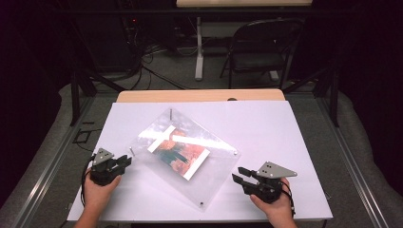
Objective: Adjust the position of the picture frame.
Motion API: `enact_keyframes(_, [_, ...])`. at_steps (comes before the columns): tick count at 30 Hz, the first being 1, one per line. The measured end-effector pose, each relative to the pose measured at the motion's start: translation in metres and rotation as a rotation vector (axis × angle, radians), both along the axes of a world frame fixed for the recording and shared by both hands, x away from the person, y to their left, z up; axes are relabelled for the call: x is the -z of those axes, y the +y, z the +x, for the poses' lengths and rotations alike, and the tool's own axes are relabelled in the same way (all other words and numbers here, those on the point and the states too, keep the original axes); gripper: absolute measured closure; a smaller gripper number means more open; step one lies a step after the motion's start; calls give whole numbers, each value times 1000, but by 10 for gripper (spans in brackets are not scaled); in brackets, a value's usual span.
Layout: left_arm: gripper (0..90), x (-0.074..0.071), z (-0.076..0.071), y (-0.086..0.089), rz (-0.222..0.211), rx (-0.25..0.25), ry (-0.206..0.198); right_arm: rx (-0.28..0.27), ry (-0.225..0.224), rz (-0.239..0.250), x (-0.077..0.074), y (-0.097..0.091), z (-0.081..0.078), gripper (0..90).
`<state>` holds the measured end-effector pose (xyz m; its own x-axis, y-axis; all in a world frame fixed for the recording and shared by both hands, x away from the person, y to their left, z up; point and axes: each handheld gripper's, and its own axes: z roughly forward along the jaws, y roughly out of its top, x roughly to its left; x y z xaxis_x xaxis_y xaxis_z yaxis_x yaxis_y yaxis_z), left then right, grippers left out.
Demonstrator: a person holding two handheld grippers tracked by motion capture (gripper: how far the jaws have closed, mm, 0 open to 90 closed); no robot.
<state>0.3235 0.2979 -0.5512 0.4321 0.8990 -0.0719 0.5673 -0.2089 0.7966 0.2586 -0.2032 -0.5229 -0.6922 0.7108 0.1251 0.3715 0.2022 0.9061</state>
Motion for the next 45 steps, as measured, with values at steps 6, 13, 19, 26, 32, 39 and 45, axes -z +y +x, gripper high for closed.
enact_keyframes(6, [736,2,11,1,-5,-17,2,-2,5,-2,0,1,-1,619])
enact_keyframes(13, [727,5,20,-5,12,1,9,2,2,6,0,-1,-1,616])
enact_keyframes(19, [740,6,29,-12,33,5,17,0,8,10,0,-1,-1,615])
enact_keyframes(26, [780,10,37,-13,43,-11,36,0,8,12,1,-1,-1,611])
enact_keyframes(32, [807,11,39,-14,63,2,29,-4,15,7,2,0,0,609])
enact_keyframes(39, [824,10,36,-14,56,9,10,-13,15,-6,2,3,-1,609])
enact_keyframes(45, [823,2,26,-14,45,29,15,-46,45,12,3,9,-1,626])
